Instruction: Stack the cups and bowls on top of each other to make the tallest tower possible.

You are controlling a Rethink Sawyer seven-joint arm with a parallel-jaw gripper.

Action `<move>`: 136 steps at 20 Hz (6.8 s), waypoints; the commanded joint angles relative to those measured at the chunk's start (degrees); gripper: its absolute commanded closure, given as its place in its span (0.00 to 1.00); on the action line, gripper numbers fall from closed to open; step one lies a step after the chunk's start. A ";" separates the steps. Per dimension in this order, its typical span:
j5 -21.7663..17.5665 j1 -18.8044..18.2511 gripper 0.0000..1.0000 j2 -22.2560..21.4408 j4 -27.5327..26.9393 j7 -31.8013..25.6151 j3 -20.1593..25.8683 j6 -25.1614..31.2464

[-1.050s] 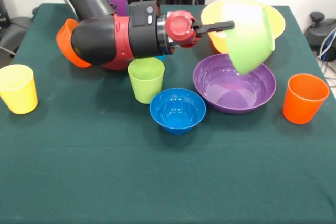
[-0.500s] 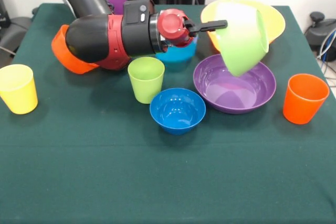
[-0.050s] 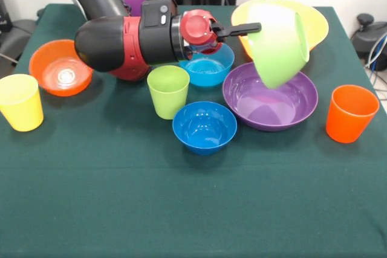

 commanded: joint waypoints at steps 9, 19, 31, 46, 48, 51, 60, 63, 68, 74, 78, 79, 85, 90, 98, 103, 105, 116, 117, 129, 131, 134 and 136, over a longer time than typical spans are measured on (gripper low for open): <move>-1.83 1.42 1.00 5.30 -7.72 -14.51 0.15 -4.94; -2.88 0.34 1.00 7.80 -8.16 -16.96 1.31 -5.38; -4.68 -0.57 1.00 8.64 -8.23 -16.34 1.48 -4.69; -5.27 -0.51 0.00 10.07 -10.13 -18.52 2.06 -1.23; -5.40 -0.43 0.00 9.98 -10.23 -18.43 1.98 -1.02; -5.61 -0.53 0.00 9.98 -10.11 -18.32 1.84 -0.93; -5.77 -0.91 0.00 10.07 -9.41 -17.68 1.76 -1.32; -6.01 -1.08 0.00 10.23 -9.03 -17.64 1.62 -1.95; -6.13 -0.96 0.00 10.70 -9.77 -18.50 1.48 -1.72; -7.03 -1.71 0.00 11.34 -9.32 -19.26 1.13 -2.84; -9.38 -3.14 0.00 11.41 -7.31 -19.06 1.32 -6.74; -10.63 -3.79 0.00 11.24 -6.40 -19.01 1.47 -8.77; -27.20 -5.18 0.00 -6.89 6.04 -2.33 1.56 -28.92; -27.38 -1.98 0.00 -31.32 18.48 18.05 4.84 -33.72; -19.03 0.84 0.00 -46.59 28.04 25.22 6.90 -39.68; -18.30 4.17 0.00 -52.04 30.17 28.56 5.56 -44.96; -18.01 6.05 0.00 -54.95 30.99 30.51 4.78 -47.27; -17.46 28.72 0.00 -76.93 28.96 39.31 -18.02 -54.20; -17.56 32.47 0.00 -78.76 26.13 39.50 -22.49 -52.17; -16.85 51.95 0.00 -75.26 8.85 37.91 -46.69 -48.16; -16.12 54.61 0.00 -74.68 7.70 38.20 -49.72 -47.66; -15.59 58.37 0.00 -73.63 5.59 38.26 -53.97 -46.16; -15.49 60.69 0.00 -73.04 4.15 38.01 -56.98 -44.11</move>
